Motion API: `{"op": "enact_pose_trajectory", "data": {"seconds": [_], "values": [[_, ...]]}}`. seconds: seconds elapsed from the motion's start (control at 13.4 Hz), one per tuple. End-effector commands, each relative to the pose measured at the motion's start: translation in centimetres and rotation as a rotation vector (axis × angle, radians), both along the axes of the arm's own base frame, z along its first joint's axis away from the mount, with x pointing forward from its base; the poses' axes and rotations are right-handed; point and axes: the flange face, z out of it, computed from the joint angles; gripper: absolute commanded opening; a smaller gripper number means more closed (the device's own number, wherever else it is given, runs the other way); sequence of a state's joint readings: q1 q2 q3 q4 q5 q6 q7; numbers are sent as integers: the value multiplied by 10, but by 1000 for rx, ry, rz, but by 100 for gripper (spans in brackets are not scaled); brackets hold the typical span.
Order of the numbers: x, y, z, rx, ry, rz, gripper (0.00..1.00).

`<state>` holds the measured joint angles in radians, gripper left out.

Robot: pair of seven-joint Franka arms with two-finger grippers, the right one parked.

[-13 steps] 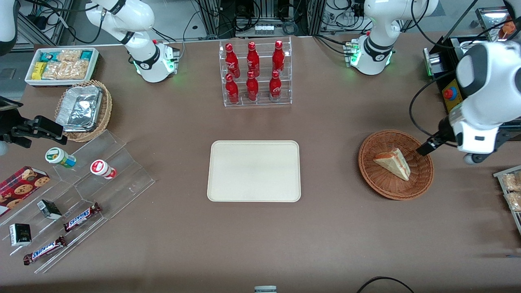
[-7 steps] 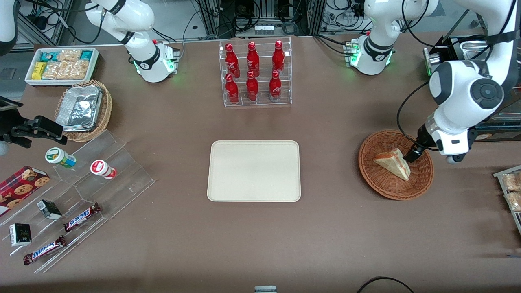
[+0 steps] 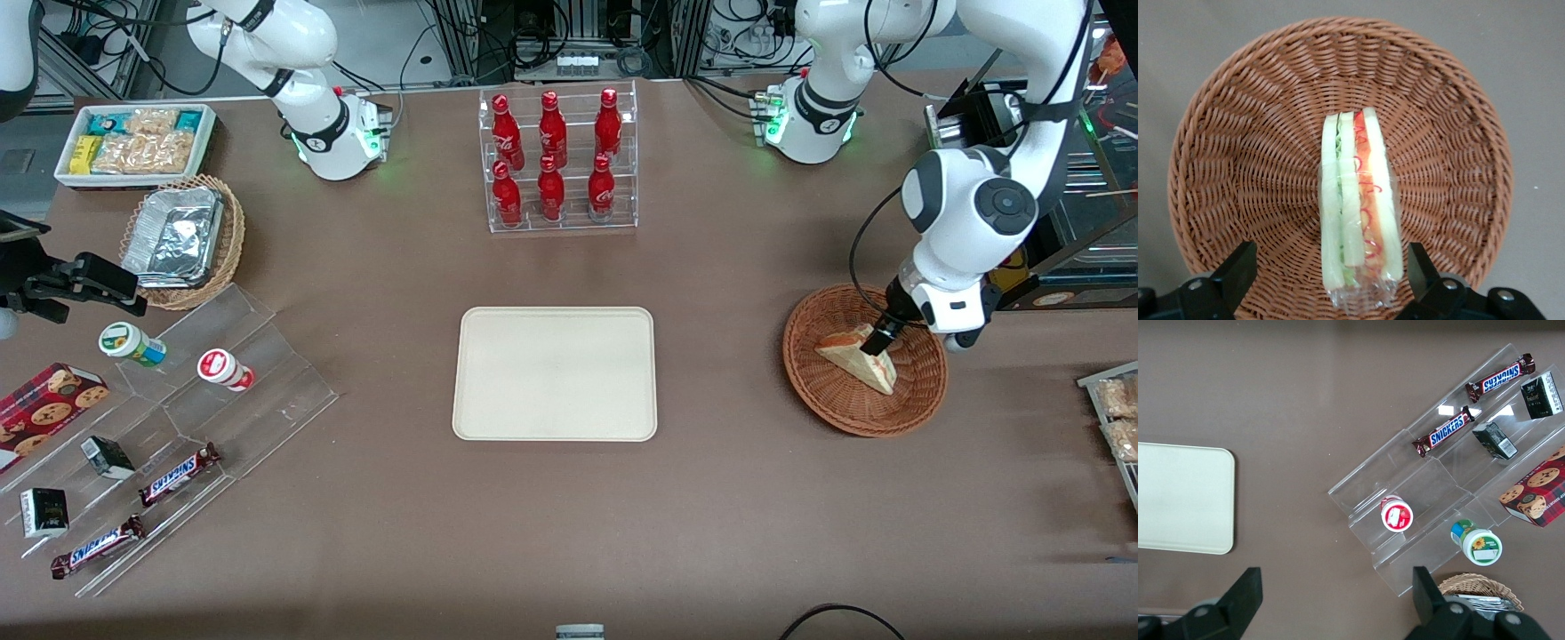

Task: Place sandwich from basket to tray
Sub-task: 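Lower the left gripper and close it on the wrapped sandwich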

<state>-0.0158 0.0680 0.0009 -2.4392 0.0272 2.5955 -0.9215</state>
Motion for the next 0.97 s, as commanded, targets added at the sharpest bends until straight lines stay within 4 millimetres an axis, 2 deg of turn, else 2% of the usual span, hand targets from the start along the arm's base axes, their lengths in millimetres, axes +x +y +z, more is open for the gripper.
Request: {"op": "enact_pose_trajectory", "data": {"seconds": [0.0,0.3,0.52,0.67,0.74,0.82,0.89], "values": [[2,-2,-11,-9,-29,53,100],[3,-8,-27,-16,-43,83,100],[4,-8,-23,-18,-52,98,100],[4,-11,-27,-19,-46,98,100],[4,-14,-29,-18,-43,93,92],[4,-14,-28,-19,-45,101,47],[4,-14,-28,-20,-45,106,18]]}}
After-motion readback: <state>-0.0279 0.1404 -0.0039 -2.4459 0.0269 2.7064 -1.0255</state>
